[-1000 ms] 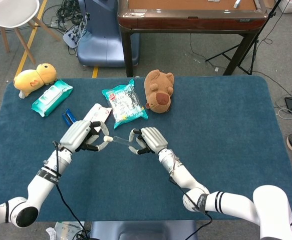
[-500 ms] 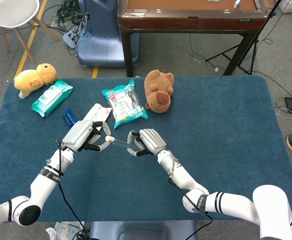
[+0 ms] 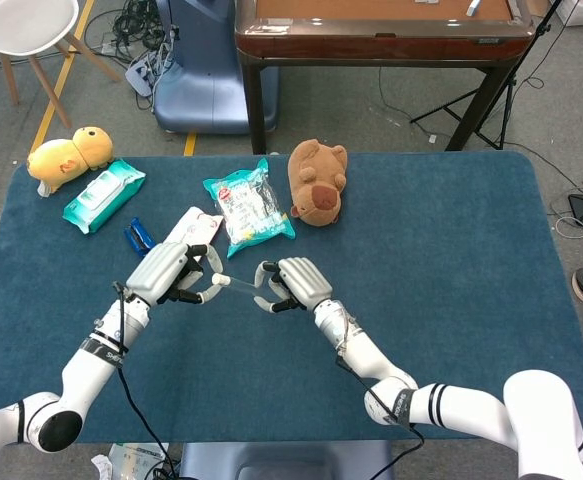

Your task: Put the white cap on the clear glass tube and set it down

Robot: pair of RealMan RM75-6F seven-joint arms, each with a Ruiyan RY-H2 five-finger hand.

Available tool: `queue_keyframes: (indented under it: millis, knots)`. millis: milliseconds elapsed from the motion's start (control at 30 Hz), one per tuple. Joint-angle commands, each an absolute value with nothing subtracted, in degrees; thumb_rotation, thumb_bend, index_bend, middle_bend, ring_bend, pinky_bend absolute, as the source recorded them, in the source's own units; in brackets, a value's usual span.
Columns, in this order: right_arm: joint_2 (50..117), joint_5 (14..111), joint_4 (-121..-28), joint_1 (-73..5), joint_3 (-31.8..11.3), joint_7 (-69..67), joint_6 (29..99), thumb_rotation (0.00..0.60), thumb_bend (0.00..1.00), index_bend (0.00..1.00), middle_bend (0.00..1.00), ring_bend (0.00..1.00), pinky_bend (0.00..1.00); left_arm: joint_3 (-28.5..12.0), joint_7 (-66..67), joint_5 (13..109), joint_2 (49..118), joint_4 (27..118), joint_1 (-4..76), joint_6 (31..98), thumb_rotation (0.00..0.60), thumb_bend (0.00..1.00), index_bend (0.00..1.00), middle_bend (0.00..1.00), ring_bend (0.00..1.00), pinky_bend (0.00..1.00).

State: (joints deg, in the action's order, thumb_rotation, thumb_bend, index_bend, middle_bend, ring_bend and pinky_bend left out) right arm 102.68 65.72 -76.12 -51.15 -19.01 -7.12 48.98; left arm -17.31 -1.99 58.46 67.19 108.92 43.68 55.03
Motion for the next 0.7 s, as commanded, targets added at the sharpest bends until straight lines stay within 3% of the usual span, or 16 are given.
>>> queue_keyframes:
  millis: [33, 700]
  knots:
    - [102.8, 65.7, -76.0, -51.2, -19.0, -7.1, 48.9, 0.600, 0.50, 0.72, 0.91, 0.98, 1.00, -17.3, -2.1, 58.4, 67.2, 108.9, 43.7, 54.9, 0.600, 0.28, 0.53, 1.00, 1.00, 1.00]
    - [103.6, 65.4, -75.1, -51.6, -19.2, -7.5, 48.6, 0.600, 0.50, 0.72, 0.91, 0.98, 1.00, -16.9, -2.4, 58.2, 68.1, 108.2, 44.0, 54.6, 0.600, 0.28, 0.53, 1.00, 1.00, 1.00]
